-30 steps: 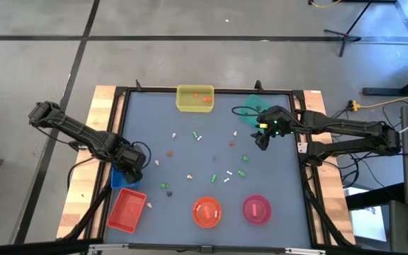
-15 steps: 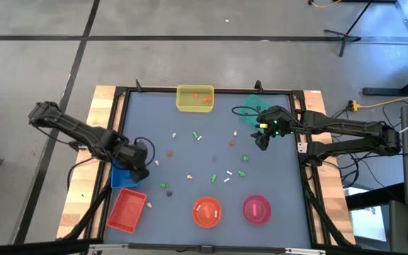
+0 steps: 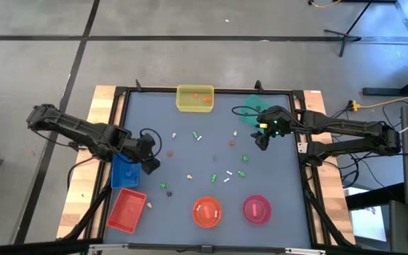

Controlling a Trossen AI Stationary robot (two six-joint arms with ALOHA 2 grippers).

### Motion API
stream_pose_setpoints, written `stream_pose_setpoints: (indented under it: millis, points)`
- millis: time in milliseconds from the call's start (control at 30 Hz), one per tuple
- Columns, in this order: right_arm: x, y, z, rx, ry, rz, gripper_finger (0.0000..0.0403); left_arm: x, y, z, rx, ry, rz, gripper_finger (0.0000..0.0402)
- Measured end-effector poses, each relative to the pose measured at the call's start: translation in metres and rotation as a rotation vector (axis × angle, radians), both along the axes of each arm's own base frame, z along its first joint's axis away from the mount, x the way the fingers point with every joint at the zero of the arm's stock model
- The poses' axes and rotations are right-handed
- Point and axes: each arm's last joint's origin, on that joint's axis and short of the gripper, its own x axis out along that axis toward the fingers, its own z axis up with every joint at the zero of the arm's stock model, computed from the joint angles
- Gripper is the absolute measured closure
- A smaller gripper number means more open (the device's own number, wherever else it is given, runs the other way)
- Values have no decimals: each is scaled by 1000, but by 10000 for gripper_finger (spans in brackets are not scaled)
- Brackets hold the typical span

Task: Sort Halloween decoration
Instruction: Put the brown skull toy into the red bin

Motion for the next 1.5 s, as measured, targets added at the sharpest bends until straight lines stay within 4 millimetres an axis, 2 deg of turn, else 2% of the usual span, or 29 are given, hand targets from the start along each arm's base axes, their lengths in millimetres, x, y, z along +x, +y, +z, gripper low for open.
stream_pose_setpoints:
  millis: [500, 733, 1300, 1500]
  points:
    - [2, -1, 1, -6, -23, 0, 164, 29, 31, -32, -108, 192, 161, 223]
    - [2, -1, 1, -6, -23, 0, 164, 39, 39, -52, -141, 299, 164, 223]
    - [2, 0, 1, -6, -22, 0, 164, 50, 42, -82, -128, 454, 186, 223]
    - [2, 0, 1, -6, -22, 0, 164, 57, 42, -90, -113, 440, 190, 223]
